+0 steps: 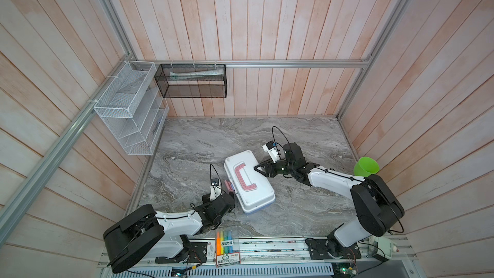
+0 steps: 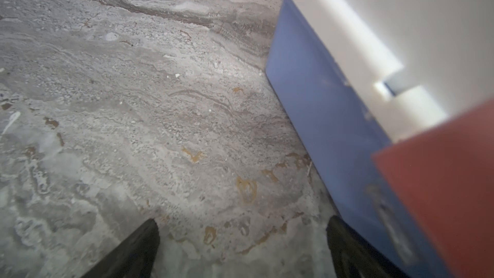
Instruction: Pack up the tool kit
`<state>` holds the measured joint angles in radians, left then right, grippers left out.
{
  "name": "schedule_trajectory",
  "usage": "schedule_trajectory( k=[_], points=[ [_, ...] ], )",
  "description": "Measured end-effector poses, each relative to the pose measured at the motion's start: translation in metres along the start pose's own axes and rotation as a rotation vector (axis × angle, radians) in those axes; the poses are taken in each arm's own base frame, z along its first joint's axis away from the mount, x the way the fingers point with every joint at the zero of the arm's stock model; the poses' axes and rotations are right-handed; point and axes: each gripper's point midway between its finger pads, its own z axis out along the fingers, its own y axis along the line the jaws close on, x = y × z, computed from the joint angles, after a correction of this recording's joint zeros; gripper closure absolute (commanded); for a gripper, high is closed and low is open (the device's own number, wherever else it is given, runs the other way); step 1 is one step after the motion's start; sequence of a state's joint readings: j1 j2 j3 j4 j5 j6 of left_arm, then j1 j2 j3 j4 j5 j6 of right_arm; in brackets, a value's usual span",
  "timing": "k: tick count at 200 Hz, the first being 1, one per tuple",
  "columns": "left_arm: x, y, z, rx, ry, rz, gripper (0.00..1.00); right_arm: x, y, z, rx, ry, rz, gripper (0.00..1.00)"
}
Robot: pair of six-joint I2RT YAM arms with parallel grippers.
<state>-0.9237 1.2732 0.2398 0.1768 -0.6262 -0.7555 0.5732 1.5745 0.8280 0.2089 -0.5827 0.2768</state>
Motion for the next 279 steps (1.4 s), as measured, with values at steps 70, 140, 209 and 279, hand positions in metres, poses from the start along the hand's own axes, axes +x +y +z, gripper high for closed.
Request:
schedule_trajectory(
  k=[70,140,209,279],
  points=[
    [-0.018,-0.006,-0.009,0.057,-0.010,-0.111,0.04,0.001,0.002,0.000,-0.013,0.004,0.001,0.45],
    [-0.023,-0.017,-0.021,0.279,-0.019,-0.364,0.19,0.002,0.004,0.002,-0.036,0.006,0.005,0.45],
    [-0.025,-0.025,-0.027,0.387,-0.046,-0.455,0.29,0.002,0.005,0.003,-0.039,0.003,0.005,0.45],
    [-0.058,-0.039,-0.047,0.536,-0.154,-0.556,0.60,0.002,0.005,0.004,-0.038,0.004,0.004,0.45]
  ],
)
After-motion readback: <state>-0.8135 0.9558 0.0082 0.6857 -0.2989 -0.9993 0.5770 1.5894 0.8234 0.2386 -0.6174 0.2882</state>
